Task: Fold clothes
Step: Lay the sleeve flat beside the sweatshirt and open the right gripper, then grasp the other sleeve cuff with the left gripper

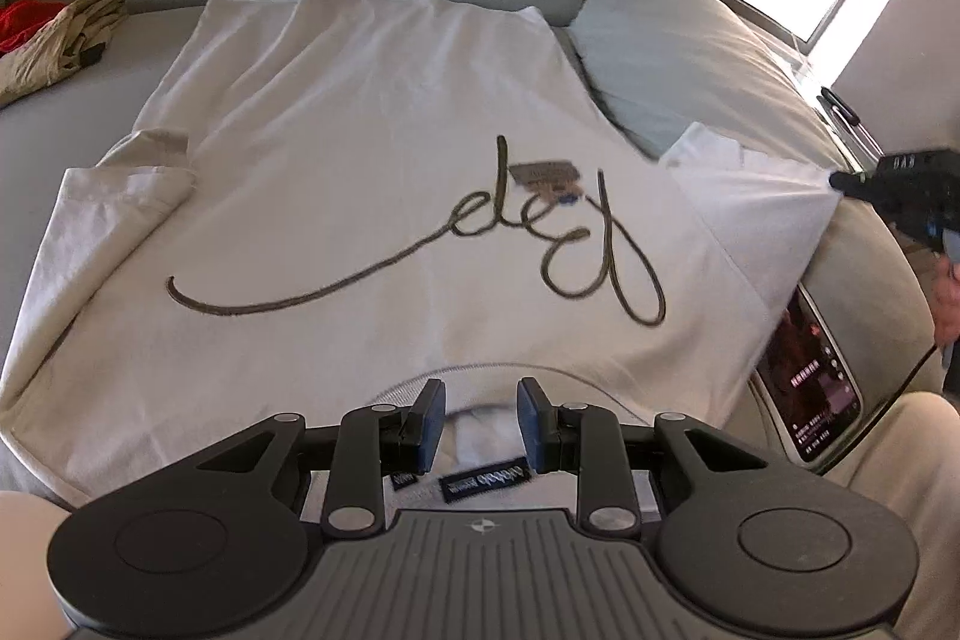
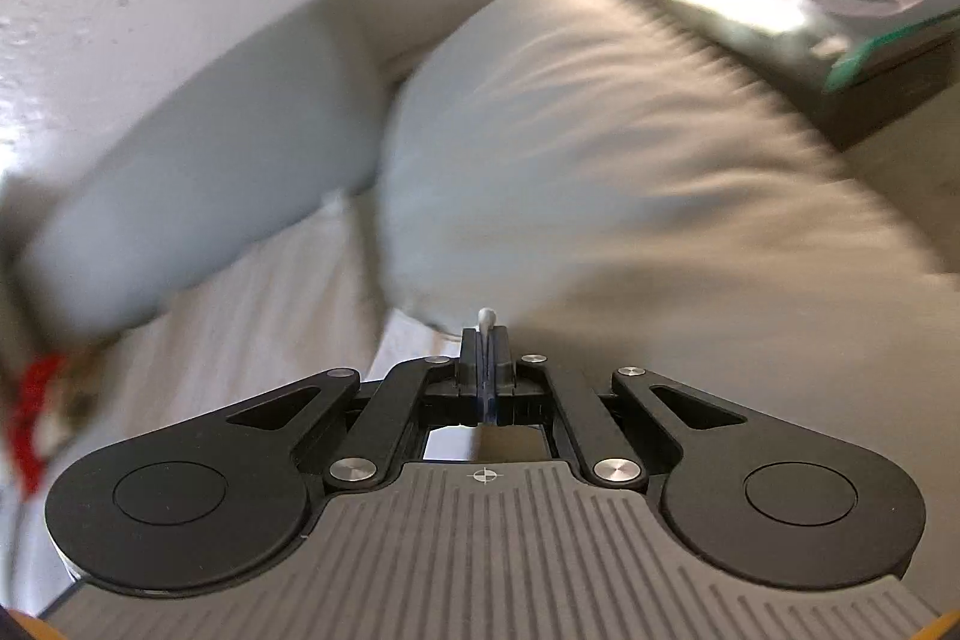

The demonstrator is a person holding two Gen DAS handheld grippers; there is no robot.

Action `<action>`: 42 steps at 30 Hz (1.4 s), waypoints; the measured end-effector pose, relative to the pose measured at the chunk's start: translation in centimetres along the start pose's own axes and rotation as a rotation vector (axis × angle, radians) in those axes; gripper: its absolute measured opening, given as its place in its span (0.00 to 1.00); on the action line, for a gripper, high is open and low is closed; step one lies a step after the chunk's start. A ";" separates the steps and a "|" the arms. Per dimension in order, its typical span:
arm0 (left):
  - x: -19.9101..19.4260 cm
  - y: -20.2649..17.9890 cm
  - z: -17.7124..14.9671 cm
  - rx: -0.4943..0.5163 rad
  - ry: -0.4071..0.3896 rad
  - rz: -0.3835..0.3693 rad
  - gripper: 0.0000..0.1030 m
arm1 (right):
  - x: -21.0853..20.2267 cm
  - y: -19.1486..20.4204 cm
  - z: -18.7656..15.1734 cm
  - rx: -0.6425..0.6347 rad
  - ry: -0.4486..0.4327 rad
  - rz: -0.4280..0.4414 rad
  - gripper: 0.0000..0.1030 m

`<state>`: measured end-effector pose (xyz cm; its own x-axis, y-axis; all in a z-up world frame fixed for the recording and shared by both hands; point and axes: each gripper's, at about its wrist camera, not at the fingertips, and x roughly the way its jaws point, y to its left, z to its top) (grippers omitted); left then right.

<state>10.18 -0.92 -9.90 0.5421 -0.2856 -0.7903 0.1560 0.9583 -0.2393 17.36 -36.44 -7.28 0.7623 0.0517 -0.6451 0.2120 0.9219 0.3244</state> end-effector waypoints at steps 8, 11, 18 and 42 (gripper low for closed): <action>-0.7 -0.2 -1.3 0.043 0.005 0.018 0.26 | 0.8 -1.3 -2.0 -0.015 0.082 -0.098 0.18; -1.6 0.3 -1.7 0.030 0.002 0.014 0.26 | -0.9 -1.0 -1.5 0.006 0.055 -0.087 0.34; -1.8 -0.4 -1.9 0.054 -0.018 -0.039 0.25 | -4.0 0.6 -2.3 -0.018 0.147 0.094 0.27; -9.8 6.1 -4.4 -0.037 -0.174 0.154 0.40 | -10.2 12.0 -11.3 -0.386 0.334 0.341 0.48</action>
<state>2.22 7.71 -6.11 0.6921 -0.1270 -0.7105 0.0315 0.9888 -0.1461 5.26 -21.62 -4.64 0.5023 0.4280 -0.7513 -0.2948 0.9016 0.3166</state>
